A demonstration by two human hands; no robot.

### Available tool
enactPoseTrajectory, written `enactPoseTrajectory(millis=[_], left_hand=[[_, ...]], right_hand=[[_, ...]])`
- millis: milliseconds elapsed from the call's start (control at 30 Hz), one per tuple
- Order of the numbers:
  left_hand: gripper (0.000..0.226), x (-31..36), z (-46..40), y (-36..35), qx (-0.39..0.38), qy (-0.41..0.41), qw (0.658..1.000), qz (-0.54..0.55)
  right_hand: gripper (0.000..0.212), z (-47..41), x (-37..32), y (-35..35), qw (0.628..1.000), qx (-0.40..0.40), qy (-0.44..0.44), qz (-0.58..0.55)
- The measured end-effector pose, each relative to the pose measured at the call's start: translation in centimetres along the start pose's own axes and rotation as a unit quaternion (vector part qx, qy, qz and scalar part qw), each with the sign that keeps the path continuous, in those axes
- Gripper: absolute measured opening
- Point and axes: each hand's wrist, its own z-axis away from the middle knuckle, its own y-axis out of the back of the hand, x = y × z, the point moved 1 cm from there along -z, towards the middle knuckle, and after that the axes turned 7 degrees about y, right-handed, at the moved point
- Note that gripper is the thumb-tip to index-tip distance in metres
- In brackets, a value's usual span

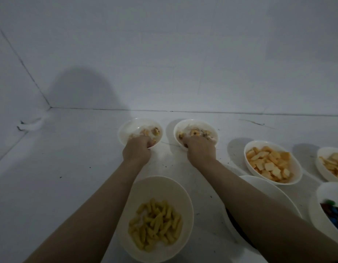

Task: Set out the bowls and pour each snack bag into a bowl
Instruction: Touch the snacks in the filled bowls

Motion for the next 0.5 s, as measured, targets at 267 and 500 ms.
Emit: enactPoseTrajectory(millis=[267, 500], left_hand=[[0.029, 1.6, -4.6, -0.7, -0.005, 0.003, 1.0, 0.008], [0.028, 2.1, -5.4, -1.5, 0.004, 0.011, 1.0, -0.002]], right_hand=[[0.04, -3.6, 3.4, -0.4, 0.997, -0.001, -0.066, -0.038], [0.039, -4.1, 4.6, -0.9, 0.995, 0.002, -0.08, -0.06]])
